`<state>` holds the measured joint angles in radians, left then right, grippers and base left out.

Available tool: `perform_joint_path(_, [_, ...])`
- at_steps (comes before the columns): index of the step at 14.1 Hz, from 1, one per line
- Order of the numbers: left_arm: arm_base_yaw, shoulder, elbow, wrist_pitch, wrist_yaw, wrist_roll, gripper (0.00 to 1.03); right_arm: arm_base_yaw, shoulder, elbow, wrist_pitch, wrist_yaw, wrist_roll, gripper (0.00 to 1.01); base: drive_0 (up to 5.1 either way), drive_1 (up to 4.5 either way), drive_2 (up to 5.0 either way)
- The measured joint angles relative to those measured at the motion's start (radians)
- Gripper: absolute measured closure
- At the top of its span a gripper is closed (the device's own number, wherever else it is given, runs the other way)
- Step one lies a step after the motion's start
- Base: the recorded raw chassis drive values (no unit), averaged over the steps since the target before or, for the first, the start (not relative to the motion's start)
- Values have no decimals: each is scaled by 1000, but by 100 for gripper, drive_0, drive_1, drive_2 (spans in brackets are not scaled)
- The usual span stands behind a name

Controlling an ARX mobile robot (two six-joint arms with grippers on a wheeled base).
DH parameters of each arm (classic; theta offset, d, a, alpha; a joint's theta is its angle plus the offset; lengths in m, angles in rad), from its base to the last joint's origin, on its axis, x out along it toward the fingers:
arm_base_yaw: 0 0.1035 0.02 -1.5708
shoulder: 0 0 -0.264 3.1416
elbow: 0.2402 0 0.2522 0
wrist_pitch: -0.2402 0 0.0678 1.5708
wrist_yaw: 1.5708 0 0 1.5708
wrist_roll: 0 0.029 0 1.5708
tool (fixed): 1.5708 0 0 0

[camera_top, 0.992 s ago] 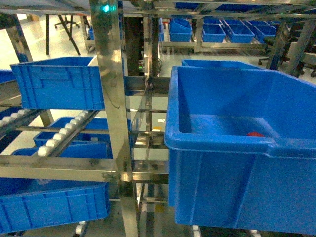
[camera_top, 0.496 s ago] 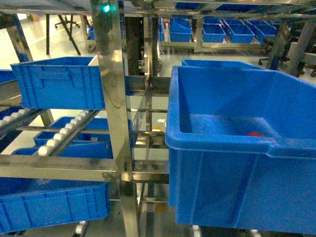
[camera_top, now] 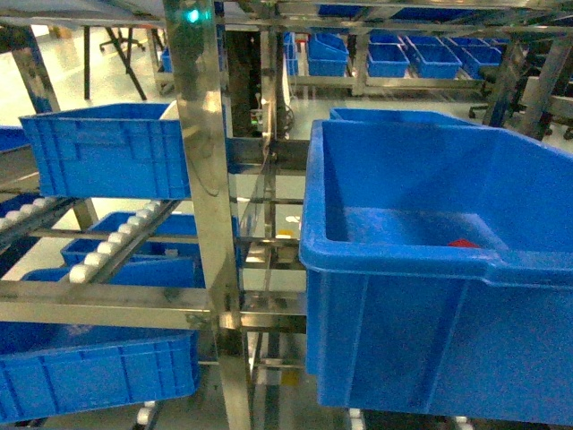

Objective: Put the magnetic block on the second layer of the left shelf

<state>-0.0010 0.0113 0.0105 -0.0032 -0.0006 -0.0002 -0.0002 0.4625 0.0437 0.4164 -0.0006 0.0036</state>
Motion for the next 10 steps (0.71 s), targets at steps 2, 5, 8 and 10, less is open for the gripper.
perform_joint_path(2, [0, 0, 0, 0, 0, 0, 5, 0, -46, -31, -13, 0, 0, 99, 0, 0, 0])
perform_joint_path(5, [0, 0, 0, 0, 0, 0, 5, 0, -153, -31, -105, 0, 0, 99, 0, 0, 0])
perform_joint_path(8, [0, 0, 0, 0, 0, 0, 5, 0, -223, -31, -172, 0, 0, 99, 0, 0, 0])
perform_joint_path(10, [0, 0, 0, 0, 0, 0, 5, 0, -259, -31, -213, 0, 0, 99, 0, 0, 0])
